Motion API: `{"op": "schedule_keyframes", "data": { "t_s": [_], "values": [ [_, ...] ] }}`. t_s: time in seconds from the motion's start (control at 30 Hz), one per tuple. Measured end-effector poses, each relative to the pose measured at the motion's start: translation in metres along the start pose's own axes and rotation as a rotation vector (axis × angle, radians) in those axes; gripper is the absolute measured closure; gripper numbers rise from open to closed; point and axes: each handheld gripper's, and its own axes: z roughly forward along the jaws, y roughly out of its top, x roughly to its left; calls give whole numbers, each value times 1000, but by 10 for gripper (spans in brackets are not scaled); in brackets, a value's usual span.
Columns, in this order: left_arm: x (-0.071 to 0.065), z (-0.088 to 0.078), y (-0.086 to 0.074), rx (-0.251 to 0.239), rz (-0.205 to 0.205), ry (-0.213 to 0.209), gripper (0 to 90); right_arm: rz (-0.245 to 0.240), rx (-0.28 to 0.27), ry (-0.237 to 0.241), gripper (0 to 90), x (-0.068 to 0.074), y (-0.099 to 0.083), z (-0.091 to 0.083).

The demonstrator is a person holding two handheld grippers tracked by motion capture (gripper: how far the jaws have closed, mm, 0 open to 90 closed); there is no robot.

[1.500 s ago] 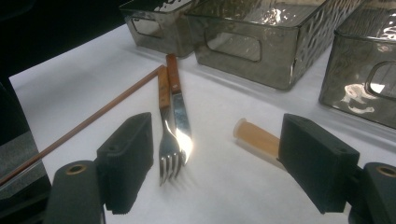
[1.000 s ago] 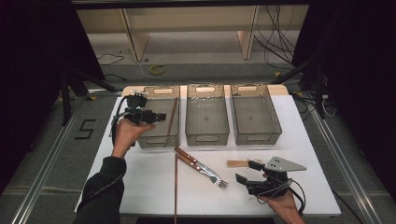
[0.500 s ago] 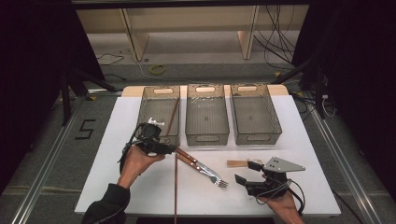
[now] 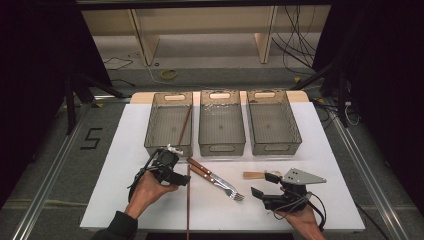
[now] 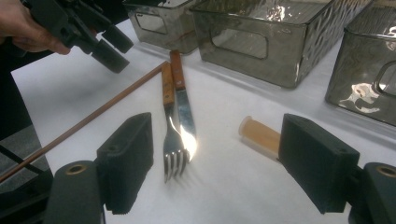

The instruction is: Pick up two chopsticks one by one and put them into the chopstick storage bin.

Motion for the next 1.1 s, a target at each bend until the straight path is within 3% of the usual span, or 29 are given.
{"op": "schedule_keyframes", "data": {
  "t_s": [0.67, 0.9, 1.1],
  "values": [
    [-22, 10, -16, 79, 60, -50, 359, -3, 1, 0, 272, 0, 0, 0],
    [-31, 18, -16, 107, 96, -34, 368, -1, 2, 1, 272, 0, 0, 0],
    [-37, 19, -17, 112, 123, 5, 394, 0, 2, 0, 272, 0, 0, 0]
  ]
}}
